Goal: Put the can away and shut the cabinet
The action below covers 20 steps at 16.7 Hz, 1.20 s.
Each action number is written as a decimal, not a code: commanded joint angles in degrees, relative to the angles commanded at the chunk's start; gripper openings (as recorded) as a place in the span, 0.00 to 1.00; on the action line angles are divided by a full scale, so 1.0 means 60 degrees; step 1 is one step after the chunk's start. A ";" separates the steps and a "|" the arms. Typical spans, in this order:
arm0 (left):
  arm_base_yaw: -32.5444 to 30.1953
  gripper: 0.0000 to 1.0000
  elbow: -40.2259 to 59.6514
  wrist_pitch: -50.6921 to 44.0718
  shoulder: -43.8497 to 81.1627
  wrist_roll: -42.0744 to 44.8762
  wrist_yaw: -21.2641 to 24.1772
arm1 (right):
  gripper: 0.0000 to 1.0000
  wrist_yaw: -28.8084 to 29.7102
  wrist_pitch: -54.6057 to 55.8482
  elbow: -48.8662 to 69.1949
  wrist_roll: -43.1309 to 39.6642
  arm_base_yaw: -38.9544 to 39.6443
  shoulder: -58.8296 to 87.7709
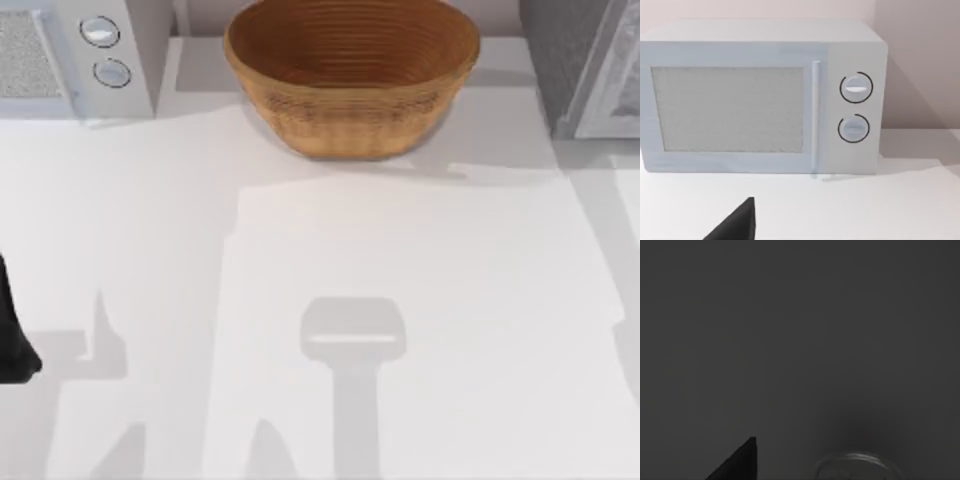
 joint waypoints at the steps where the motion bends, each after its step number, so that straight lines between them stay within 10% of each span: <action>1: 0.0000 1.00 0.0000 0.0000 0.0000 0.0000 0.0000 | 1.00 -0.0100 0.0269 -0.0852 -0.0064 -0.0023 -0.0717; 20: 0.0000 1.00 0.0000 0.0000 0.0000 0.0000 0.0000 | 1.00 -0.0825 0.4665 -2.0910 -0.0104 -0.0733 -1.5194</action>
